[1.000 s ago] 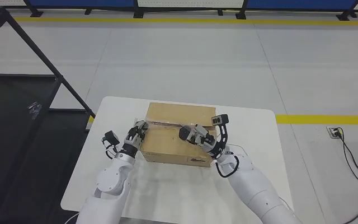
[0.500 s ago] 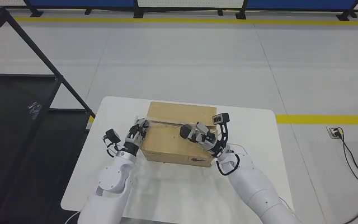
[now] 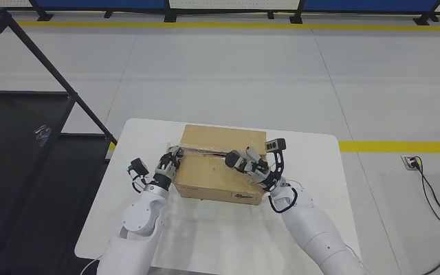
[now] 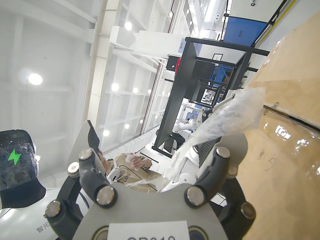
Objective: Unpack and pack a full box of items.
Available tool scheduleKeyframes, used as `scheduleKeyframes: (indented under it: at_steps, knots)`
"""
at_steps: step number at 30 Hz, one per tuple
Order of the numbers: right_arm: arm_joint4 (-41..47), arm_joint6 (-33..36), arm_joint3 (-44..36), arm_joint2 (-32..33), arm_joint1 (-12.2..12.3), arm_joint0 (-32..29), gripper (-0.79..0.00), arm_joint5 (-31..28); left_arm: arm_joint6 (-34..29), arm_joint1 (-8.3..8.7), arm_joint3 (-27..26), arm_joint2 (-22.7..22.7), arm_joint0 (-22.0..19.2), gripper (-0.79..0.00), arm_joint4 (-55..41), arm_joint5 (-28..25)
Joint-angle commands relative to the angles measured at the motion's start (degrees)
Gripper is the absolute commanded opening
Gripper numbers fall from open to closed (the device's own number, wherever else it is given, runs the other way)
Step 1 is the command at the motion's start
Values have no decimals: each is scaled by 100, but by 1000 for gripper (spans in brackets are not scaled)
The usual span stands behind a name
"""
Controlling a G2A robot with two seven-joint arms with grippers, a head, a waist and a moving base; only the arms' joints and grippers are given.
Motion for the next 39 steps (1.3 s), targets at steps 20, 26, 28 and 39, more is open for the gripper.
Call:
scheduleKeyframes:
  at_steps: [20, 26, 28, 39]
  knots:
    - [-906, -422, -641, 667, 248, -392, 0, -163, -44, -34, 56, 57, -90, -785, 155, 9]
    - [-1263, -622, -959, 893, 337, -549, 0, -196, -109, -36, 73, 39, -101, -785, 166, 23]
    - [-1450, -734, -1071, 981, 374, -607, 0, -178, -133, -34, 76, 26, -99, -785, 175, 25]
    - [-2794, -1664, -2058, 1471, 572, -1146, 0, 105, -233, -32, 67, -20, -91, -785, 170, 72]
